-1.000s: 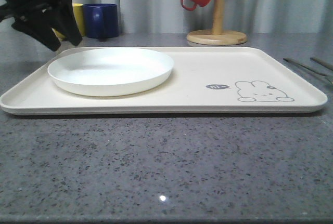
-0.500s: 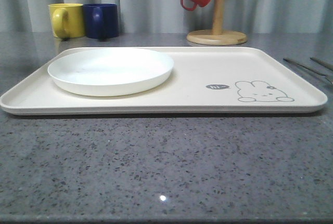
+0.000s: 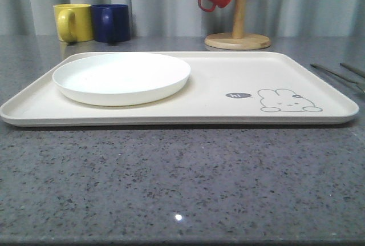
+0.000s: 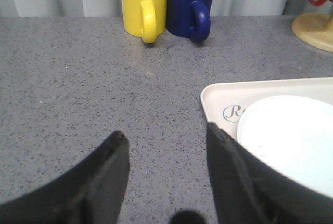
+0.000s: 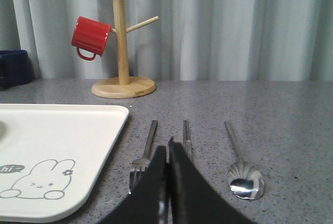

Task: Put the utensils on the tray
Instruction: 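Open the left gripper and withdraw it from the plate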

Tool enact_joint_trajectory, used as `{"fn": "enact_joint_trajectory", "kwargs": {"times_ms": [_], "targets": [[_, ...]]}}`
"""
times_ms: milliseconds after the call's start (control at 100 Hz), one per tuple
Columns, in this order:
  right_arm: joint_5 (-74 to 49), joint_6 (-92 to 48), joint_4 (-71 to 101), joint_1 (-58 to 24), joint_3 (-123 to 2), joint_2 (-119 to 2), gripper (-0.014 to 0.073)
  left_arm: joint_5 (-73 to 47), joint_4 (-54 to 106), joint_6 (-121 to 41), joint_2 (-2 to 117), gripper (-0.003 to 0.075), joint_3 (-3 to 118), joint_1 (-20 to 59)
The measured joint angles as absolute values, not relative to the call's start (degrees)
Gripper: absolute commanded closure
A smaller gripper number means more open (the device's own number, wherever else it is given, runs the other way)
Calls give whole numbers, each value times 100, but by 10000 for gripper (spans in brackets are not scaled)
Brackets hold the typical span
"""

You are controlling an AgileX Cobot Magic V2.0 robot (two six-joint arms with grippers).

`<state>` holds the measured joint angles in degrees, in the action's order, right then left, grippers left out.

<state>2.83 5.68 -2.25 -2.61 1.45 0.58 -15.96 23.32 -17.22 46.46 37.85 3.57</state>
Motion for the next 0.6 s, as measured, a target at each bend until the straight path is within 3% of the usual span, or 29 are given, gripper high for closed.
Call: {"fn": "enact_joint_trajectory", "kwargs": {"times_ms": [160,390,600], "targets": [[283,568,-225,-261,145,58,662,-1541,2332,-1722,3706,447,3298,357],[283,568,-225,-261,145,58,662,-1541,2313,-1732,2955,742,3082,357],[310,568,-225,-261,145,58,662,-1541,2300,-1732,2898,739,3082,357]]}}
